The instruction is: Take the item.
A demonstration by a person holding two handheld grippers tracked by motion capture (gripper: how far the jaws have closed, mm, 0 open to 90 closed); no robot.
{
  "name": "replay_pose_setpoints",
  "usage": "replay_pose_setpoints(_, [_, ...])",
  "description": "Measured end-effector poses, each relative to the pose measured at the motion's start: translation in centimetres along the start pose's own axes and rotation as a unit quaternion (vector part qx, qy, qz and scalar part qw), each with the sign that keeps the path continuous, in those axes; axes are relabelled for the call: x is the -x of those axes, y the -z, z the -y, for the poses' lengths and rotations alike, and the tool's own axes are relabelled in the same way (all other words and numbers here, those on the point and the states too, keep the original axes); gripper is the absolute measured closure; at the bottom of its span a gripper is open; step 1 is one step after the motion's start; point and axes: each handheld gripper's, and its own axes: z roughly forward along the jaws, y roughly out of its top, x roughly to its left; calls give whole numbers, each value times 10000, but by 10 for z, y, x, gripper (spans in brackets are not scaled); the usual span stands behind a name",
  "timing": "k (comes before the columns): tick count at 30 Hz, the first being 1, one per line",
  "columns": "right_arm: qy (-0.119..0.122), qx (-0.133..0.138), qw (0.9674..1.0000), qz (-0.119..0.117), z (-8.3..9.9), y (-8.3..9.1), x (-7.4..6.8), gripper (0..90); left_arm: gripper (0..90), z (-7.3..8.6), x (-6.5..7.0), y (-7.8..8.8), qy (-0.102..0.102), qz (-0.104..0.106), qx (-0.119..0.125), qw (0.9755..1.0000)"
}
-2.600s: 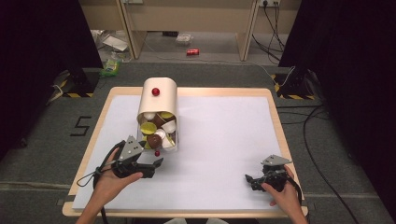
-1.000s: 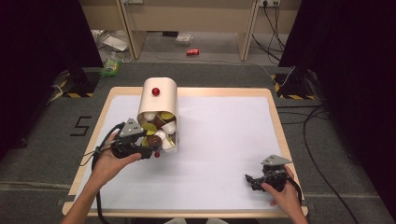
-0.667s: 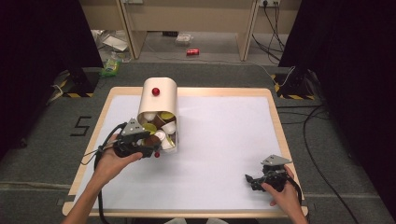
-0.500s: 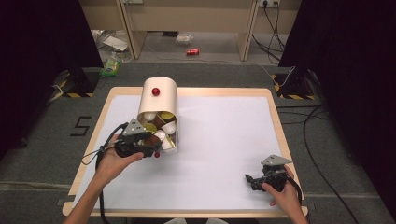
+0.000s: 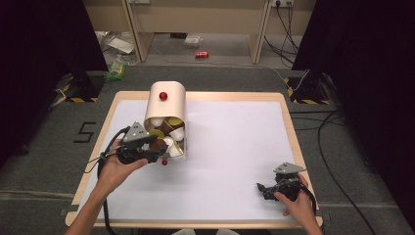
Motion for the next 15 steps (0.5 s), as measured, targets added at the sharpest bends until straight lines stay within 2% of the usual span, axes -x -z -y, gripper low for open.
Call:
replay_pose_setpoints(9, [10, 2, 10000, 1, 0, 0, 0, 6, 469, -2, -7, 16, 29, -96, 154, 9998])
replay_pose_setpoints(15, [9, 2, 10000, 1, 0, 0, 0, 6, 470, -1, -15, 29, 79, -238, 280, 9993])
